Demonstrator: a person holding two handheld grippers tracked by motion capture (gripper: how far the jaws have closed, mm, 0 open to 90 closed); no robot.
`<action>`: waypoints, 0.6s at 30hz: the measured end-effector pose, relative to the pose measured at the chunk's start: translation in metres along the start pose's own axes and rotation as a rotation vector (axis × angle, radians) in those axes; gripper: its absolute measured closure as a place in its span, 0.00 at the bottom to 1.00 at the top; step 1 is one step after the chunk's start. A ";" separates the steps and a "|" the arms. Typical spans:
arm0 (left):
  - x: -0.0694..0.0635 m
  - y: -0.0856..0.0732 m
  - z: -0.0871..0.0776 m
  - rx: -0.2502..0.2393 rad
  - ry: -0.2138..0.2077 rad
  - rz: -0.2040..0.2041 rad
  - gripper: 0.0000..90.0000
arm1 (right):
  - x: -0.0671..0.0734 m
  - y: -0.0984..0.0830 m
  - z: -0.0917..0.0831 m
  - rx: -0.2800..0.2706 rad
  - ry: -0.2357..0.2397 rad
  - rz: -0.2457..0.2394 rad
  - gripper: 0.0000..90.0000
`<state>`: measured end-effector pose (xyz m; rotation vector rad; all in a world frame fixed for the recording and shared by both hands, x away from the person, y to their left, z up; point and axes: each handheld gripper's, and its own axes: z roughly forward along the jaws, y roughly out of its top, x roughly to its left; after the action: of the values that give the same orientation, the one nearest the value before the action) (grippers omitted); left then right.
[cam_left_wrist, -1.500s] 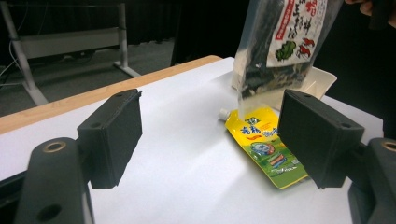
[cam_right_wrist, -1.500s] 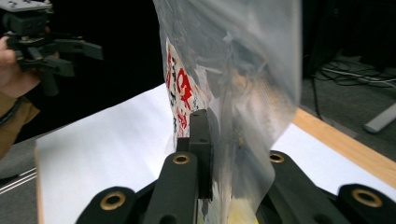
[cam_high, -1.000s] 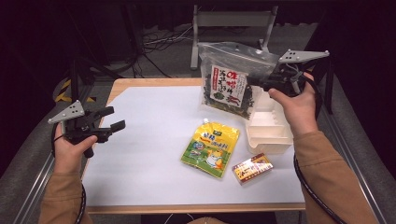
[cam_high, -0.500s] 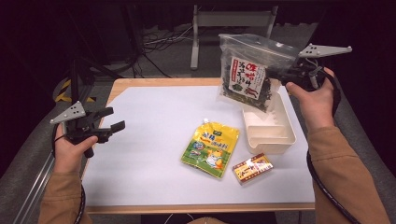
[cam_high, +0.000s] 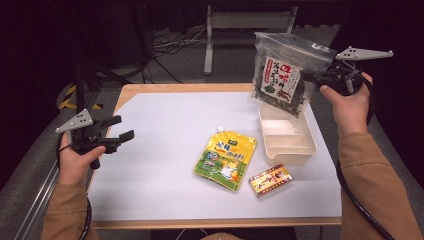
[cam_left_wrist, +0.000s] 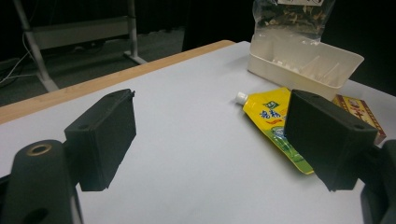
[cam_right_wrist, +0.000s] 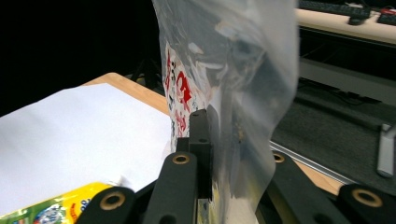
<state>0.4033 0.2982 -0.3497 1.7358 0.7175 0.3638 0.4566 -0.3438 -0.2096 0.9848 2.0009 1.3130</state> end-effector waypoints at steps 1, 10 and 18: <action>0.000 0.000 0.000 0.000 0.000 0.000 0.19 | 0.000 0.000 0.000 0.000 0.000 0.000 0.92; 0.000 -0.001 0.001 0.007 0.002 -0.004 0.19 | -0.014 -0.013 -0.004 0.016 -0.067 0.016 0.91; 0.000 -0.001 0.003 0.021 -0.005 -0.003 0.19 | -0.018 -0.020 -0.002 0.047 -0.102 0.041 0.91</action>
<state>0.4049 0.2965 -0.3520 1.7547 0.7229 0.3507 0.4599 -0.3647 -0.2264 1.0982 1.9520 1.2173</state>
